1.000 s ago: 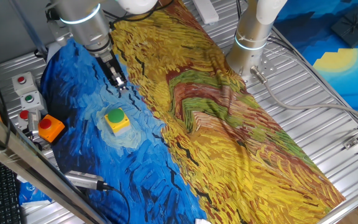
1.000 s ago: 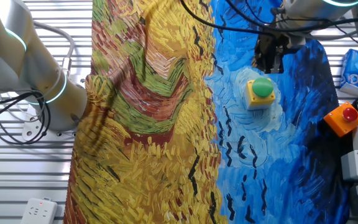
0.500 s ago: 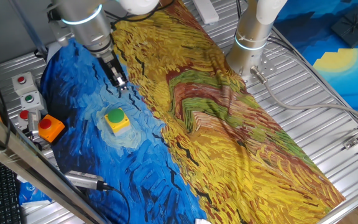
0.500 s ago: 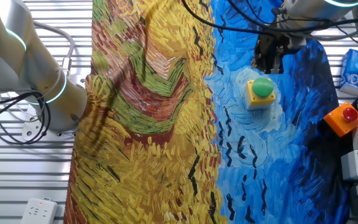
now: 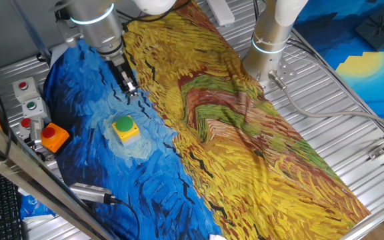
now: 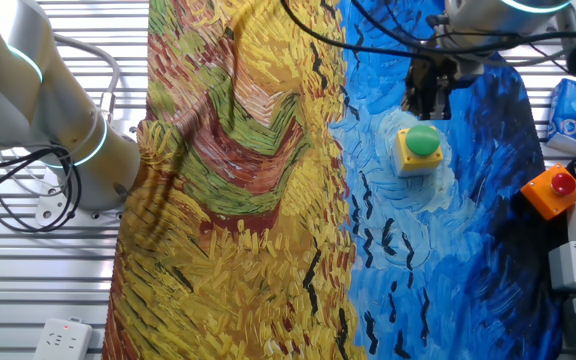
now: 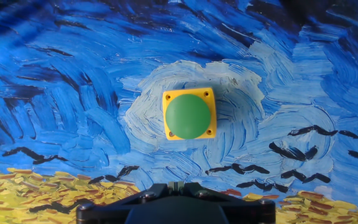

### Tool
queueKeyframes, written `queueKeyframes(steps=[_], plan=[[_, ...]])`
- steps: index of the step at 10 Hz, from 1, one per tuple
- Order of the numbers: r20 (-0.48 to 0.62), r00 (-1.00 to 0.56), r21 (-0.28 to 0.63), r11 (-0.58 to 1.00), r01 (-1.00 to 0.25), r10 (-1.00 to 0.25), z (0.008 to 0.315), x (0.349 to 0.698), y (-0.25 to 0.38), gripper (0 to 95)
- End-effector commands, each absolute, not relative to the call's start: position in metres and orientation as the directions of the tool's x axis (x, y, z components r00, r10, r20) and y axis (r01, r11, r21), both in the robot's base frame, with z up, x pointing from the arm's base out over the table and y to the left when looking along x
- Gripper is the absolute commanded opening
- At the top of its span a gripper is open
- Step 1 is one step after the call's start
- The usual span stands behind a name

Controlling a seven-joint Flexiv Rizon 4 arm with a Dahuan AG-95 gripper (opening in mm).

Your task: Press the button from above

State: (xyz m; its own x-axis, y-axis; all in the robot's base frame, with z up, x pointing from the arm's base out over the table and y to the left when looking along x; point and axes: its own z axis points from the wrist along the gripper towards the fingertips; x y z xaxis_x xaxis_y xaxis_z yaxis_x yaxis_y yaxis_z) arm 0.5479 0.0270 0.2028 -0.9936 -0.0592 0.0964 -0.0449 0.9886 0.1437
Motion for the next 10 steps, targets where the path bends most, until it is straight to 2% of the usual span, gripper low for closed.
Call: queueKeyframes(steps=[1,5,10], plan=[[0.093,-0.994,0.144,0.989,-0.043,-0.057,0.2012,0.5464,0.0262,0.0],[0.107,-0.992,0.146,0.988,-0.055,-0.071,0.2004,0.5465,0.0264,0.0],[0.111,-0.993,0.139,0.990,-0.013,-0.028,0.2004,0.5459,0.0264,0.0]])
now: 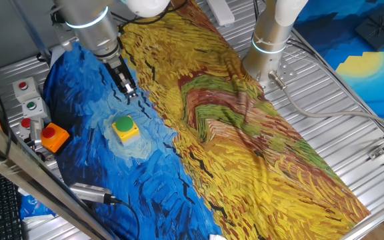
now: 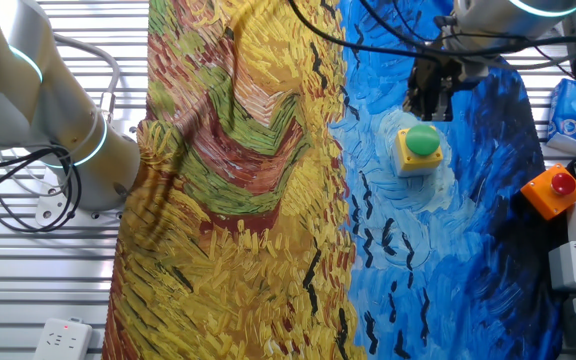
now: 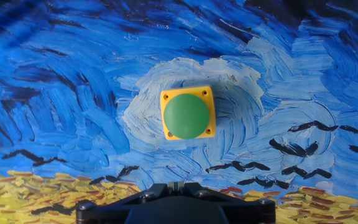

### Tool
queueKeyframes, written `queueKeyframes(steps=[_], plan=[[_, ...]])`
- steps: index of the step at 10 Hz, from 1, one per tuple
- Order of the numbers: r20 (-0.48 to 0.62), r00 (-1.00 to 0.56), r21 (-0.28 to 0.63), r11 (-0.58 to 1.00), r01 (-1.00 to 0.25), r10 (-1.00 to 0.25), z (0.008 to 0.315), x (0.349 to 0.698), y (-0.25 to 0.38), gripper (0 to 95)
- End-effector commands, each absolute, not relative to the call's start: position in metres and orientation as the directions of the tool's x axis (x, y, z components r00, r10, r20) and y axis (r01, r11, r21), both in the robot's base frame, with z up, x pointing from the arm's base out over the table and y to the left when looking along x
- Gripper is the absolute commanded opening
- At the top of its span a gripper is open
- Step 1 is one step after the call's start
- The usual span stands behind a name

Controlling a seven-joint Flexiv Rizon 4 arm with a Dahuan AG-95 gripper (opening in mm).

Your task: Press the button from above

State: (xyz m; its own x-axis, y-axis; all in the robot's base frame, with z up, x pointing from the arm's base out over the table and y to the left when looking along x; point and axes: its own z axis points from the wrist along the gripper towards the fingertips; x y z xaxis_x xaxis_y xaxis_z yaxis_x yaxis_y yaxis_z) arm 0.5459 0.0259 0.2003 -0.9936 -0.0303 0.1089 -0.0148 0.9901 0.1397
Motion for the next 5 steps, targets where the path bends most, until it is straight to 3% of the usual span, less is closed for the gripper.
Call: queueKeyframes(steps=[1,5], plan=[[0.110,-0.993,0.138,0.990,-0.015,-0.030,0.2004,0.5459,0.0264,0.0],[0.110,-0.994,0.137,0.990,-0.010,-0.025,0.2004,0.5459,0.0264,0.0]])
